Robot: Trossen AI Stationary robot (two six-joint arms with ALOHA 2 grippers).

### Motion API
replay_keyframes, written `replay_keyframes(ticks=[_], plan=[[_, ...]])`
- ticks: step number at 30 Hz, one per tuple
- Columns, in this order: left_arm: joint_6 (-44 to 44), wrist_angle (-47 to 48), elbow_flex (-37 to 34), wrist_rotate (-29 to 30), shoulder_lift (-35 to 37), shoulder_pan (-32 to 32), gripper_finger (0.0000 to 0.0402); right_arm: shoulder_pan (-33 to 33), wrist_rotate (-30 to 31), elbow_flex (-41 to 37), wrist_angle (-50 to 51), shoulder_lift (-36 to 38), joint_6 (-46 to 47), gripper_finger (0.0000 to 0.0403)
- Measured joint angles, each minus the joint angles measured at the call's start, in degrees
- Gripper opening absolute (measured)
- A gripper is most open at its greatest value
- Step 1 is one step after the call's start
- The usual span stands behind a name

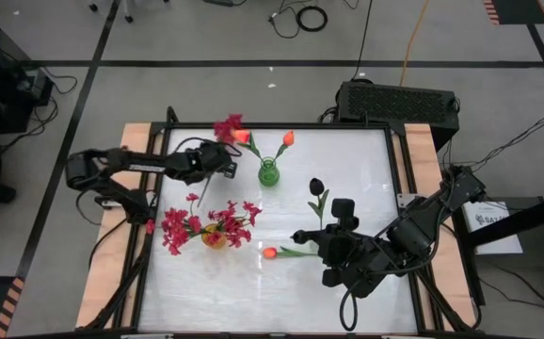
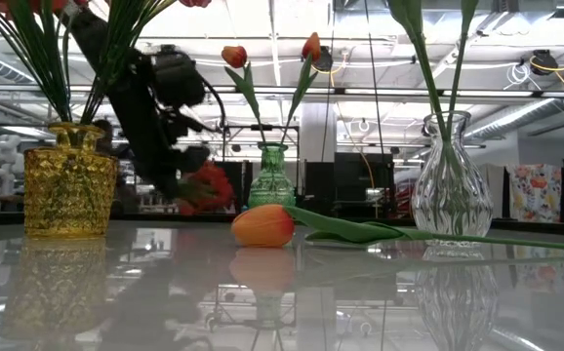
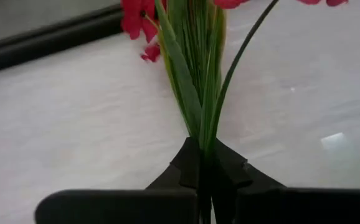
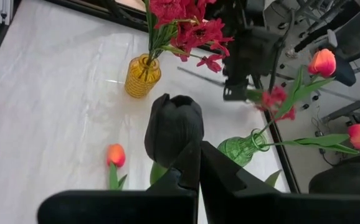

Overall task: Sort flowers into vase by color
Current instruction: Put the red flowers into the yellow vase

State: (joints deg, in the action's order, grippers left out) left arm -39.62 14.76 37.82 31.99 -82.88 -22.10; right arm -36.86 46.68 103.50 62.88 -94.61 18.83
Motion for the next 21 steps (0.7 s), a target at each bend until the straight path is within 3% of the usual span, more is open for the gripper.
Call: replay_keyframes(ticks=[6,13,17,21], plan=[[-0.48,11.66,0.00,0.68,12.92,-0.18,0.0013,0.00,0.10,-0.04,0.28,0.00,0.00,0.0000],[0.62,18.64,0.00,1.08,29.28,-0.01,0.0013,0.00,3.73,-0.04,0.18,0.11,-0.36,0.0000],[4.80,17.64,0.00,1.13,37.90,-0.01,0.0013,0.00,4.27,-0.07,-3.14,0.70,-2.57,0.0000],[11.29,10.96,0.00,0.10,45.49,-0.01,0.0013,-0.15,4.09,-0.07,-8.88,1.51,-6.59,0.0000]])
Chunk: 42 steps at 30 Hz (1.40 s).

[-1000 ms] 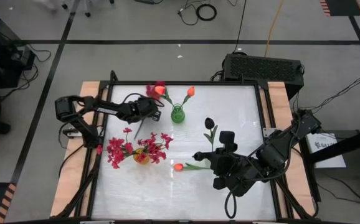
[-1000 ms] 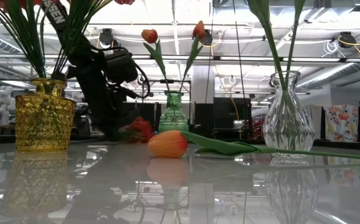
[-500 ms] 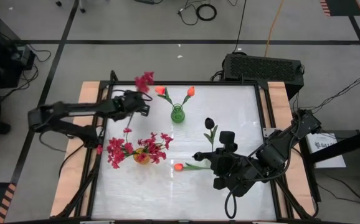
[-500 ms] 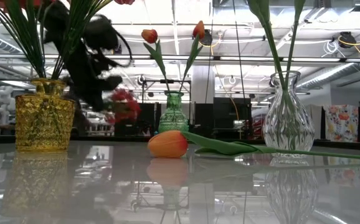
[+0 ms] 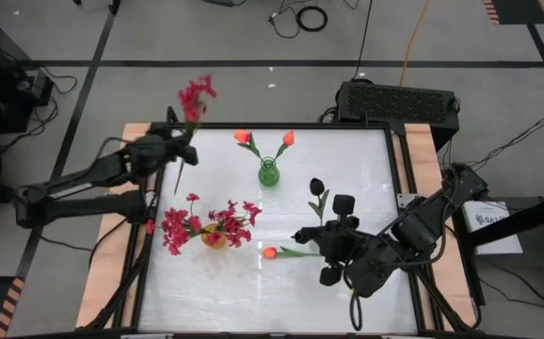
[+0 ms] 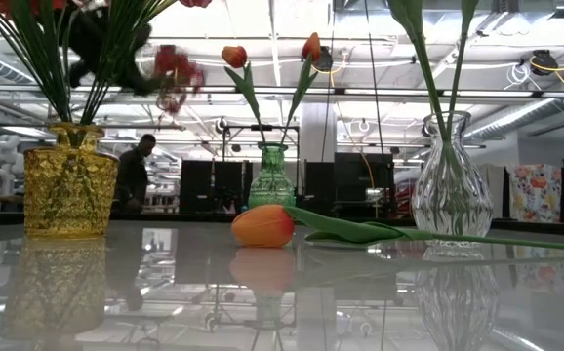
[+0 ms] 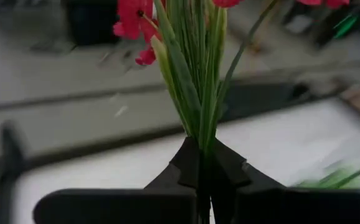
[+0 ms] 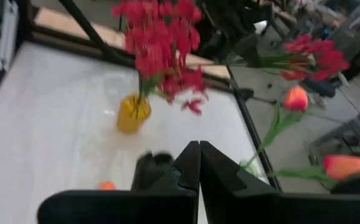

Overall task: Sort flowers into vase by color
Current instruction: Put the red flowers into the yellow vase

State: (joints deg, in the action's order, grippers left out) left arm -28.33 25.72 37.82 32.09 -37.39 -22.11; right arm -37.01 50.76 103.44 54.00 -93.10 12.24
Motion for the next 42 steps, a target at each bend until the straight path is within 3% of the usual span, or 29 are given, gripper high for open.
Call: replay_keyframes(ticks=[6,12,15,21,27,34,42], plan=[[8.50,-15.55,0.00,-10.70,7.60,0.00,0.0013,-0.22,-0.02,0.00,-7.38,1.10,-4.83,0.0000],[11.73,-30.85,0.02,-30.71,10.18,0.04,0.0014,-0.81,-0.74,0.02,-12.00,1.12,-8.63,0.0000],[10.90,-36.36,0.02,-37.03,10.05,0.59,0.0014,-0.86,-4.84,0.01,-15.80,1.11,-9.42,0.0000],[10.00,-47.66,0.02,-42.12,8.61,3.74,0.0014,2.27,-12.98,-3.84,-37.50,1.01,-18.55,0.0000],[7.49,-63.76,0.02,-45.04,4.68,9.13,0.0014,11.79,-30.58,-5.75,-58.13,-1.01,-17.61,0.0000],[7.74,-77.52,0.02,-44.06,-1.17,15.89,0.0014,22.17,-40.95,-5.86,-66.44,-7.97,-10.87,0.0021],[11.45,-84.86,0.04,-42.53,-6.71,20.47,0.0014,26.95,-45.13,-0.36,-64.11,-14.56,-8.94,0.0121]])
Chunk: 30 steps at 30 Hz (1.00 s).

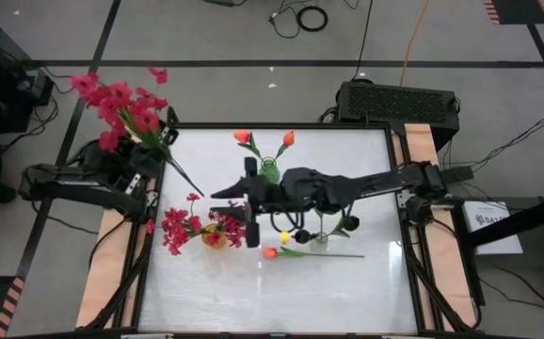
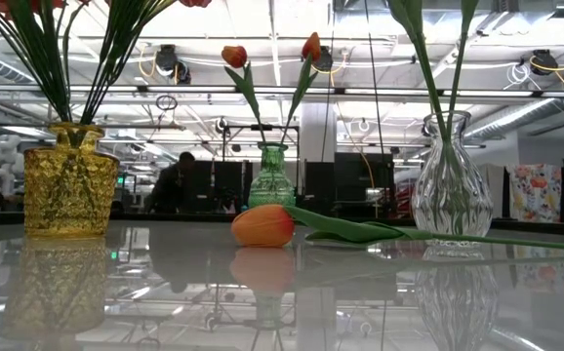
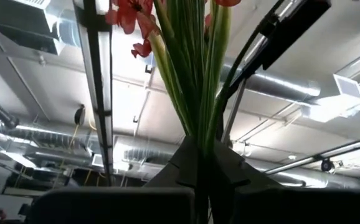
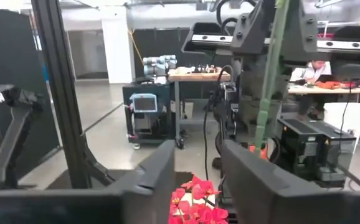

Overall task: Sort flowers into vase by color
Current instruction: Put the red flowers into the yellow vase

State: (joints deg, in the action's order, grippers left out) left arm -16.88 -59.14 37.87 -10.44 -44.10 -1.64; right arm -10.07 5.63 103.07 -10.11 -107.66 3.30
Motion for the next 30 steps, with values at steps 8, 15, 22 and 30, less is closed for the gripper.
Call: replay_keyframes(ticks=[8,15,22,30], plan=[[5.70,-0.70,0.07,-0.16,-1.31,3.55,0.0014,0.22,3.50,8.93,3.87,-6.61,-3.18,0.0203],[6.17,-0.99,0.09,-1.59,-1.33,5.97,0.0014,0.33,8.53,12.17,4.86,-9.59,-5.91,0.0202],[13.07,-0.98,0.11,-1.44,-2.58,8.08,0.0014,0.36,9.51,12.23,4.76,-9.57,-7.01,0.0172],[15.93,-6.57,0.11,-0.87,-7.24,8.47,0.0014,0.31,9.40,12.23,5.22,-9.57,-7.22,0.0111]])
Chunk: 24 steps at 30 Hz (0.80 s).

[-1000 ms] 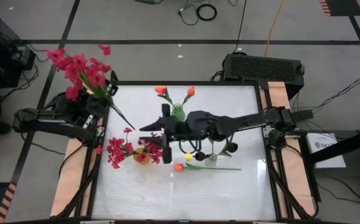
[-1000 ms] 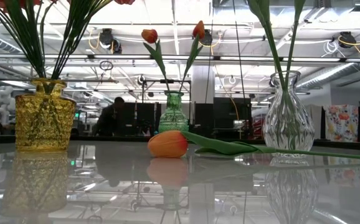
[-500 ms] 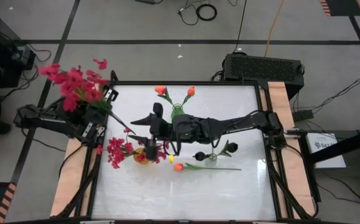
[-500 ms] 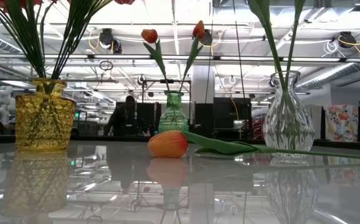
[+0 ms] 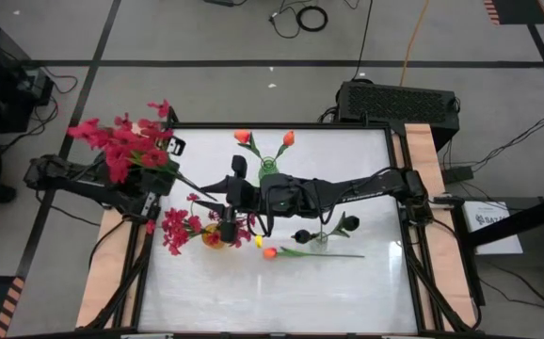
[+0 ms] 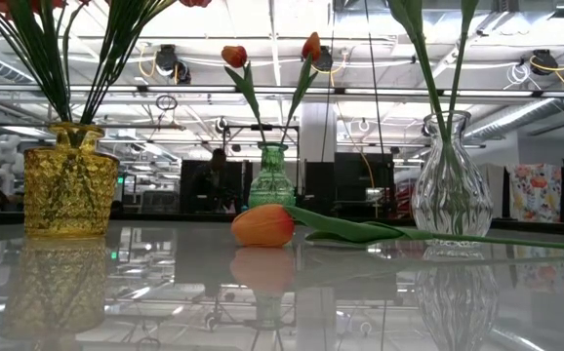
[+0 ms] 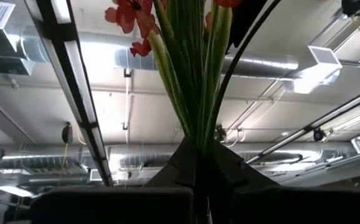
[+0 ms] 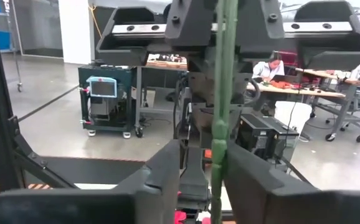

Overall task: Sort flowers into vase by color
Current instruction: Put the red flowers into the yellow vase

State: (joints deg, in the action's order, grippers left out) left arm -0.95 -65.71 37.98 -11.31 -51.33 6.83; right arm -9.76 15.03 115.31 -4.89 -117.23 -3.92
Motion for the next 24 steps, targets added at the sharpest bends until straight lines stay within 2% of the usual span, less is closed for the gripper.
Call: replay_keyframes(ticks=[8,14,17,24], plan=[[-0.20,-1.29,0.00,-0.81,-0.21,0.00,0.0014,-0.09,0.02,0.00,-0.01,0.02,-0.75,0.0016],[-0.15,-0.46,0.02,-1.69,-0.11,0.00,0.0030,-0.25,-0.01,-0.01,0.09,0.07,-1.25,0.0012],[0.28,4.99,0.09,0.52,1.42,-0.04,0.0072,-0.26,-0.07,-0.07,0.29,0.07,-1.26,0.0006],[-1.39,17.40,0.09,3.42,7.56,-0.04,0.0204,-0.26,-0.17,-0.04,2.09,0.74,-0.39,0.0004]])
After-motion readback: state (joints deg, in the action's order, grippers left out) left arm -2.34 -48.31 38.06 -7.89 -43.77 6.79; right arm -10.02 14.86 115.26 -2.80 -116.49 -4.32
